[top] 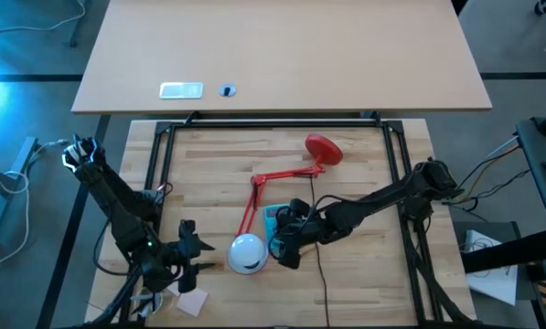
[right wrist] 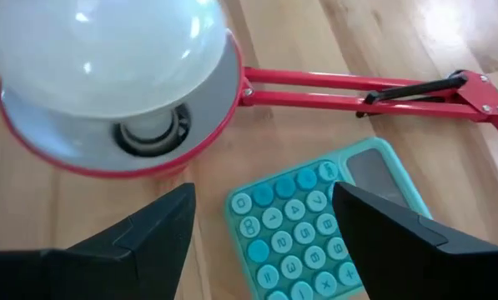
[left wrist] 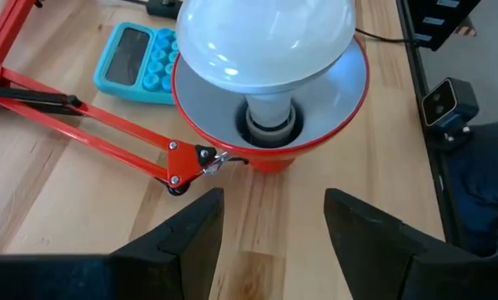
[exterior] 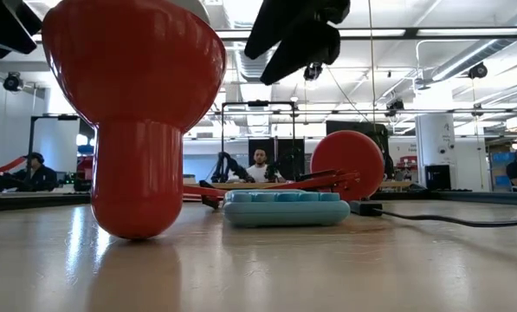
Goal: Screw lightbulb
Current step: Insert the lightbulb into the orange desk lamp
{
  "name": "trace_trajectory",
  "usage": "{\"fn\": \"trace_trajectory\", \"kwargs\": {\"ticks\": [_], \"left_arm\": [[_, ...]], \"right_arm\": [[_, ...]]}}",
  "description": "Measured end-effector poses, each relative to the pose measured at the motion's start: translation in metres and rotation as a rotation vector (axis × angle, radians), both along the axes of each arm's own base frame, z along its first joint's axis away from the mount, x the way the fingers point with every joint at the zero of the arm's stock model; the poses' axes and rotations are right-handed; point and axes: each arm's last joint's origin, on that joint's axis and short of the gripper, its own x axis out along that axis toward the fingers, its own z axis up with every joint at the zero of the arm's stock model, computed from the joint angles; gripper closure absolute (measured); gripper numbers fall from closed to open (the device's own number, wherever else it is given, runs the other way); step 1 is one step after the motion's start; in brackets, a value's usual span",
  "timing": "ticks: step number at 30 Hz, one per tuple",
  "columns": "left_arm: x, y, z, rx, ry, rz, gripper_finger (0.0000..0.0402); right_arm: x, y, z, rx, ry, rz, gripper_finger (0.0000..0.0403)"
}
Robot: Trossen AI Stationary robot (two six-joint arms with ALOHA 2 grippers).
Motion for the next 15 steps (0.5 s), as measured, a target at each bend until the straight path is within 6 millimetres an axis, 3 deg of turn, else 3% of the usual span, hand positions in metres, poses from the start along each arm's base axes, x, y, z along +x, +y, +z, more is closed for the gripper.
{"fn": "trace_trajectory", "kwargs": {"ticks": [15], "left_arm": [[0.0037, 0.0002, 0.0022, 0.016, -0.056, 0.025, 0.0203]], "right_arm": [[-0.0067, 0.0001, 0.0084, -0.063, 0.004, 0.073, 0.0128]]}}
